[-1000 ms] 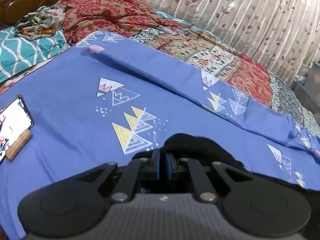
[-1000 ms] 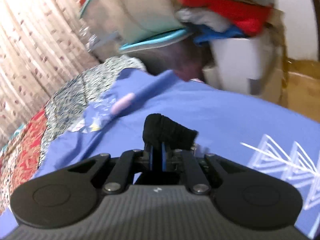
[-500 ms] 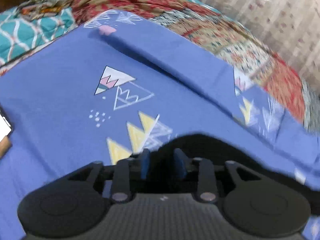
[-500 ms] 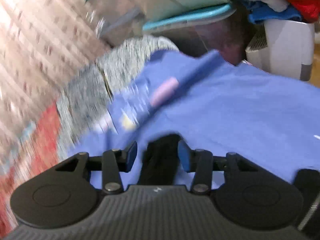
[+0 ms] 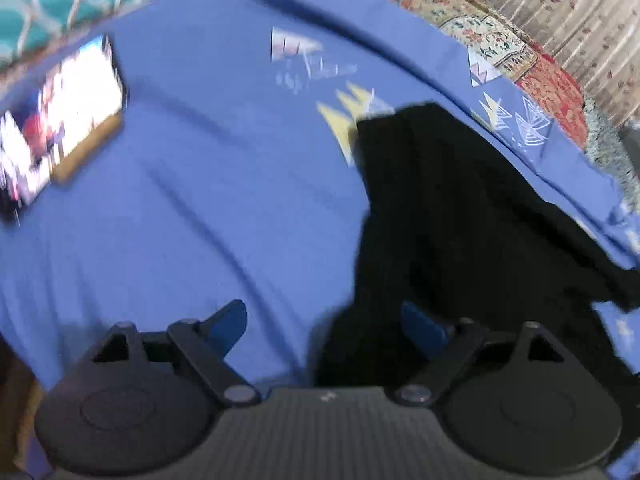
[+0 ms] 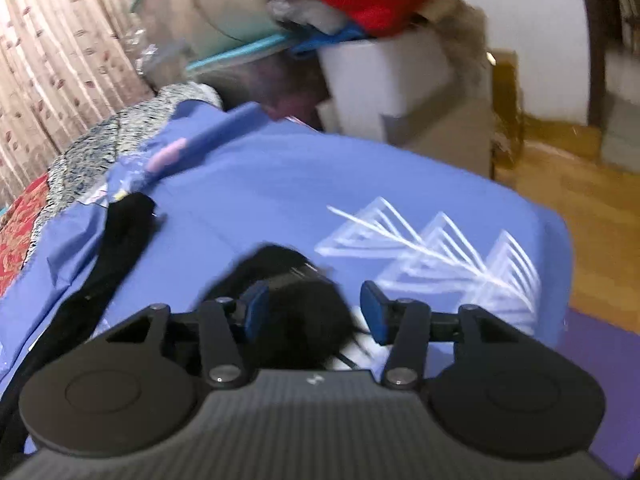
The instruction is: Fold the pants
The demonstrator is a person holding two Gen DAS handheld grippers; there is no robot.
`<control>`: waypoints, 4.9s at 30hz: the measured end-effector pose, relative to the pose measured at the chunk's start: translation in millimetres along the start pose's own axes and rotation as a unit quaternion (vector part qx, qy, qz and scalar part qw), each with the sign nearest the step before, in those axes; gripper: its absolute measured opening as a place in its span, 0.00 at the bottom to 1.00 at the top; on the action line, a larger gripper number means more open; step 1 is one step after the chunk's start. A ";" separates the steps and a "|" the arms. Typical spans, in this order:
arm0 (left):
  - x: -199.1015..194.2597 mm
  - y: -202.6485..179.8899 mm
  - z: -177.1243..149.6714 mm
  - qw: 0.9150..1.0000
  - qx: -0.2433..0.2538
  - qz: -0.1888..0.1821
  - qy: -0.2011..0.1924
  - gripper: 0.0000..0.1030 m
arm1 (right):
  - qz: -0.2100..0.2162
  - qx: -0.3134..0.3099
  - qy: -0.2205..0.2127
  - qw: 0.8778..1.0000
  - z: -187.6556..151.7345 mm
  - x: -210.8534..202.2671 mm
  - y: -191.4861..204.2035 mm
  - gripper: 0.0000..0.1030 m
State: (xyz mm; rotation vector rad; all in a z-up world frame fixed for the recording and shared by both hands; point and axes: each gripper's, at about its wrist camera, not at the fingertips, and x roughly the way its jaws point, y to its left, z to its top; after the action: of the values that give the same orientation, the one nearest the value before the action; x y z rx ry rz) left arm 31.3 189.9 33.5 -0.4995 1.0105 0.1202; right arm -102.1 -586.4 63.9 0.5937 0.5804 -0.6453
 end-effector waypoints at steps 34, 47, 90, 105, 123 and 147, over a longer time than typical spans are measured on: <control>-17.6 -125.5 61.9 0.941 0.287 0.116 -0.137 0.55 | 0.038 -0.055 -0.013 0.998 74.1 13.3 110.4 0.44; 144.8 -187.2 104.5 0.894 0.416 0.150 -0.077 0.76 | 0.088 -0.075 0.094 0.989 99.8 131.7 236.4 0.60; -93.2 -68.0 -119.3 0.943 0.288 0.051 -0.156 0.07 | 0.051 0.297 0.103 0.948 -17.8 -29.9 -75.3 0.26; -53.3 27.8 -51.5 0.994 -0.020 -0.088 -0.062 0.79 | 0.237 -0.143 0.061 0.959 -87.9 -94.2 207.6 0.56; -40.5 77.5 -62.6 0.984 -0.066 -0.144 -0.076 0.78 | 0.434 -0.658 0.128 0.601 -394.2 -142.7 534.5 0.35; -57.5 -10.5 18.9 0.970 0.160 -0.110 -0.146 0.71 | 0.520 -0.567 0.234 0.595 -429.4 -185.6 479.7 0.31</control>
State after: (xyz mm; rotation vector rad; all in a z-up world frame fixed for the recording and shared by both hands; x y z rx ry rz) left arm 18.6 196.7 93.2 -0.2839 0.6623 -0.1636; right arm -24.0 78.7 44.0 -0.2296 0.8548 1.0611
